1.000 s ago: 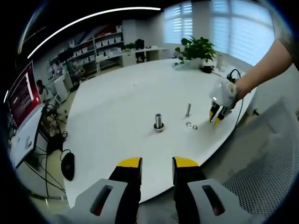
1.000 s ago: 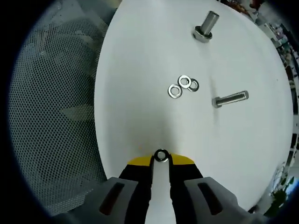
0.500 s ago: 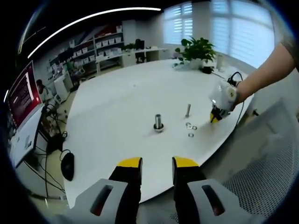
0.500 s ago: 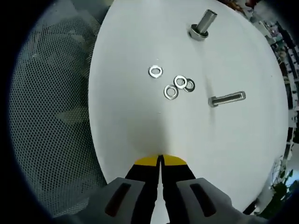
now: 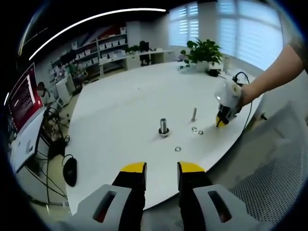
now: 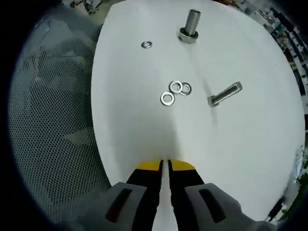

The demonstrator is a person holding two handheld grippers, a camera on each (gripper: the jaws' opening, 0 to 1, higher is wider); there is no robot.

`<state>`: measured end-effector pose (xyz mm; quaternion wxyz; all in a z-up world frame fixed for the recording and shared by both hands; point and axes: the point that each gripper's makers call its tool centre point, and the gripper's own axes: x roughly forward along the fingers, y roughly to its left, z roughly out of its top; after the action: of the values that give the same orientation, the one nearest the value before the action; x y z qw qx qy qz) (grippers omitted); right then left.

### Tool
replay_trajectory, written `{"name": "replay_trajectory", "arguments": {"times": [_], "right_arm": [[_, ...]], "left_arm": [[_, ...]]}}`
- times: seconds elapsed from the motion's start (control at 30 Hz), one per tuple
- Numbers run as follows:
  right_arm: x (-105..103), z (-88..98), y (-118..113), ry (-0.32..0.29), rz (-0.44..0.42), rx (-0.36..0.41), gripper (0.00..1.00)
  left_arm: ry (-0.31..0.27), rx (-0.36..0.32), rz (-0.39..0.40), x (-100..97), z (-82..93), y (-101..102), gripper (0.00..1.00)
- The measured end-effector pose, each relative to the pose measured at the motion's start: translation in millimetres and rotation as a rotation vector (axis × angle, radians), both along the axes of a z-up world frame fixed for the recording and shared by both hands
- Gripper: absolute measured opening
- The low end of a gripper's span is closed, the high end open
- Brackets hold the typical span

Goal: Place the washer onto the threaded stud by aligning its center hole with the stud, sliding it down to the base, and recovering from edge contact or off-axis alignment until the washer reaches the visible bottom stop.

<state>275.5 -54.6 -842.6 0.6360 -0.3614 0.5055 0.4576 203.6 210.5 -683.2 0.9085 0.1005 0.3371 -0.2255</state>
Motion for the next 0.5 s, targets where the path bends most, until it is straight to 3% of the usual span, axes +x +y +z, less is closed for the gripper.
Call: {"name": "replay_trajectory", "arguments": {"times": [0.1, 0.5], "right_arm": [[2.1, 1.6, 11.4, 0.025, -0.02, 0.02, 0.2], [11.3, 0.8, 55.9, -0.01, 0.014, 0.071, 0.22]], "left_arm": [[-0.001, 0.0, 0.003, 0.2, 0.2, 0.4, 0.23], [-0.004, -0.001, 0.009, 0.4, 0.7, 1.0, 0.23]]}}
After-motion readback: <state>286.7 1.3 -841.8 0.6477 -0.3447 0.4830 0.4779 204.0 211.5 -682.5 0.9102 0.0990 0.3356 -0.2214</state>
